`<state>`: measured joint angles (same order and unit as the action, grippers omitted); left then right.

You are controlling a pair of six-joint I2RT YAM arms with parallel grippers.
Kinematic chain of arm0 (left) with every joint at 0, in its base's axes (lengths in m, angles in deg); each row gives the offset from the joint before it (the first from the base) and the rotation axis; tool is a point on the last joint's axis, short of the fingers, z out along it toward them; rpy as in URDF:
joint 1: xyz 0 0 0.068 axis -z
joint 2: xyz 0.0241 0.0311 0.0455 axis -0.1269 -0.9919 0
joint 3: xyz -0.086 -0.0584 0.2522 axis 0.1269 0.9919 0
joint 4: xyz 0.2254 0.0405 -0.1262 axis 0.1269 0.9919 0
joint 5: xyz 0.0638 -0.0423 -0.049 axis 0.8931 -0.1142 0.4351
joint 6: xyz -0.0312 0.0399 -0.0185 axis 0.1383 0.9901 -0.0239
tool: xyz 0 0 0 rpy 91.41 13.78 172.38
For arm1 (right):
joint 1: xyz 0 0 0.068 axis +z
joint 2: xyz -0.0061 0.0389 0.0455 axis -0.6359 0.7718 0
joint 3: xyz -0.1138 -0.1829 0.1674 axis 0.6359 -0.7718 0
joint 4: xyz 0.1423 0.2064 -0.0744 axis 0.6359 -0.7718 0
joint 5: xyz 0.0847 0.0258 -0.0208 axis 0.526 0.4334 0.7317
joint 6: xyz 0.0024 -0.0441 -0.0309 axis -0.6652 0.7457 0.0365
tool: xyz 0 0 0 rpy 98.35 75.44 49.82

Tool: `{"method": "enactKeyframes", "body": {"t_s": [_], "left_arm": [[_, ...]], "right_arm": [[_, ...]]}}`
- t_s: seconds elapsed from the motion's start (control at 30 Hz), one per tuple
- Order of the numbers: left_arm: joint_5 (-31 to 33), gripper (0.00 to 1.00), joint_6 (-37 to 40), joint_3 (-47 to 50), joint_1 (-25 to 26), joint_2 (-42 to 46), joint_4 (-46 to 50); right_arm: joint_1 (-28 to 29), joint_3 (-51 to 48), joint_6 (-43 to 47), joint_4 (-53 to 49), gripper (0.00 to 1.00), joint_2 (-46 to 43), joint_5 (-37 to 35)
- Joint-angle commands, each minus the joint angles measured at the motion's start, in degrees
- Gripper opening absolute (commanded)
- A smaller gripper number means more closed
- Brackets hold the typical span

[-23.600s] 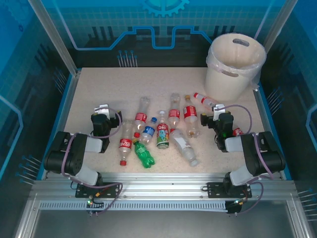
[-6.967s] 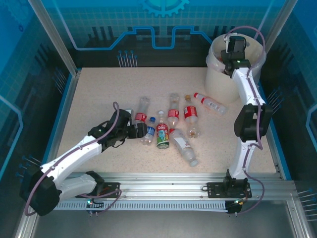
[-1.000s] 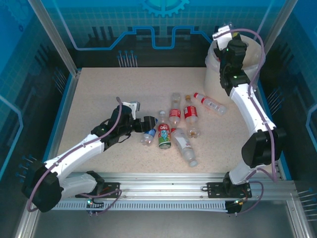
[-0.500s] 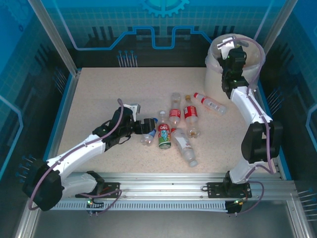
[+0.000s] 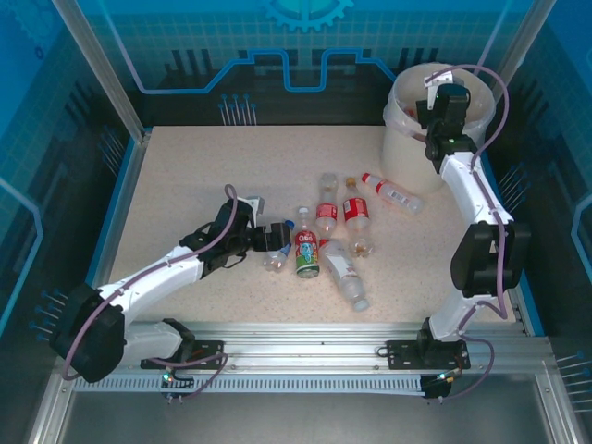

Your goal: Put the plastic bottles in the bin

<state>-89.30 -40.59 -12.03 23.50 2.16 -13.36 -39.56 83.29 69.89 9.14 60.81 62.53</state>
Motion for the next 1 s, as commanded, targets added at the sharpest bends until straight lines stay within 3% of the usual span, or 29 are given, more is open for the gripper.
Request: {"method": "enactKeyframes", "body": {"t_s": [0.0,0.43,0.77,0.97], "left_arm": [[0.8,0.98,0.4,0.6,-0.4,-0.9,0.0],[5.5,0.99,4.1,-2.8,-0.6,-4.6,8.8],[7.8,0.98,7.0,-6.4,-0.6,-11.6,11.1],[5.9,0.94,7.7,-9.0,-0.5,-15.8,11.6]], "right_arm": [[-0.6,2.8,-2.3,-4.4,0.72,0.9,1.3],[0.4,5.9,-2.0,-9.4,0.95,-3.7,1.5],[3.7,2.5,-3.9,-12.6,0.99,-13.3,1.4],[4.5,-0.4,-11.2,-20.0,0.99,-19.9,8.2]]}}
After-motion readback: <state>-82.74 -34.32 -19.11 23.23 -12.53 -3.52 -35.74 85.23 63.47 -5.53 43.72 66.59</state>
